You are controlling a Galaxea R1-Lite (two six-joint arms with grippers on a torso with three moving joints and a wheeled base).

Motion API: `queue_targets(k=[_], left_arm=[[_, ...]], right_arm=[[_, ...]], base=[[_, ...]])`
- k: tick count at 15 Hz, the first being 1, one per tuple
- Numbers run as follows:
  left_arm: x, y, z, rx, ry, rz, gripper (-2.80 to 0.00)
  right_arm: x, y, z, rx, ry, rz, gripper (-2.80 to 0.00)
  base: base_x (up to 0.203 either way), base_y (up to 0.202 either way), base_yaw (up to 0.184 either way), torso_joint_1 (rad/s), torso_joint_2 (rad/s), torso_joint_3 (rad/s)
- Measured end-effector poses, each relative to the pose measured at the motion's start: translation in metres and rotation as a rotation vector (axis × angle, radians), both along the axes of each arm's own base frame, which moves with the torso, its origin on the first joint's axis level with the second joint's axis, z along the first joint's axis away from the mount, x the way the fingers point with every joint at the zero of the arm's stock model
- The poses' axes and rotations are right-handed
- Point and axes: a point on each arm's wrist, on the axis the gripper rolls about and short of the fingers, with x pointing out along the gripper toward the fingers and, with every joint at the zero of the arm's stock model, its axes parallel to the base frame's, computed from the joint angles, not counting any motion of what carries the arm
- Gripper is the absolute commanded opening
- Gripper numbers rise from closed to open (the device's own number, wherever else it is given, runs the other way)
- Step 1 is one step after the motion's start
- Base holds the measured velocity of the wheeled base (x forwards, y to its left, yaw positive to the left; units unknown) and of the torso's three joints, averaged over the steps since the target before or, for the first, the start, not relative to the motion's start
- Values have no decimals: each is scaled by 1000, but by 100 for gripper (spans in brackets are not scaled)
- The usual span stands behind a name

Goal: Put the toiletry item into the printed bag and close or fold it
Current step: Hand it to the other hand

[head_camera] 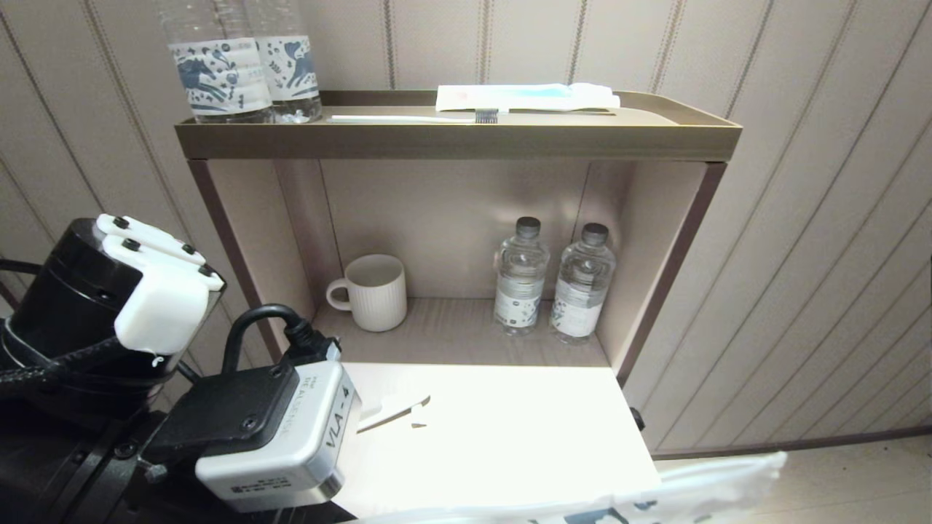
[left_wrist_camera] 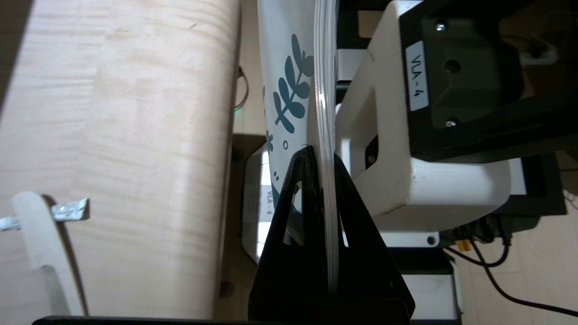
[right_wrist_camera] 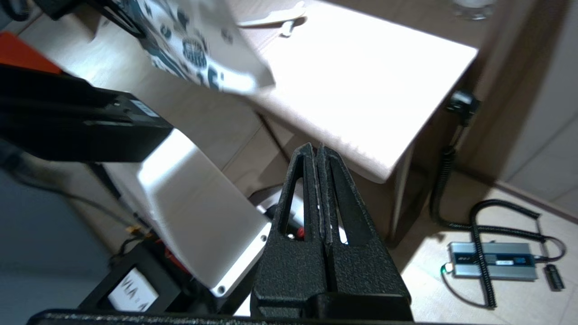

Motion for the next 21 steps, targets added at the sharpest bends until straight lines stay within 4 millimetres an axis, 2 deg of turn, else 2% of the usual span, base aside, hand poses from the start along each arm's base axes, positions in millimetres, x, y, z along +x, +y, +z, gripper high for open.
queue_targets(k=[2, 4, 7, 9, 11, 15, 21], left_arm=[[7, -5, -9, 27, -13, -51, -280], [18, -6, -21, 103, -69, -64, -280], [29, -10, -25, 215, -179, -99, -280], [35, -12, -18, 283, -235, -97, -280], [41, -15, -8, 344, -338, -86, -280], [46, -20, 12, 412, -474, -51, -280], [40, -32, 25, 450, -587, -23, -280]], right_arm=[[35, 9, 32, -45, 66, 85, -280], [69, 21, 50, -129, 123, 159, -280], [118, 38, 50, -302, 138, 253, -280], [140, 49, 41, -371, 127, 318, -280], [149, 60, 25, -397, 123, 378, -280], [153, 78, 0, -400, 33, 470, -280], [153, 86, -25, -376, -61, 498, -280]], base=[[0, 0, 0, 0, 0, 0], [0, 0, 0, 0, 0, 0], [0, 0, 0, 0, 0, 0], [0, 0, 0, 0, 0, 0], [0, 0, 0, 0, 0, 0], [0, 0, 0, 0, 0, 0], [0, 0, 0, 0, 0, 0]])
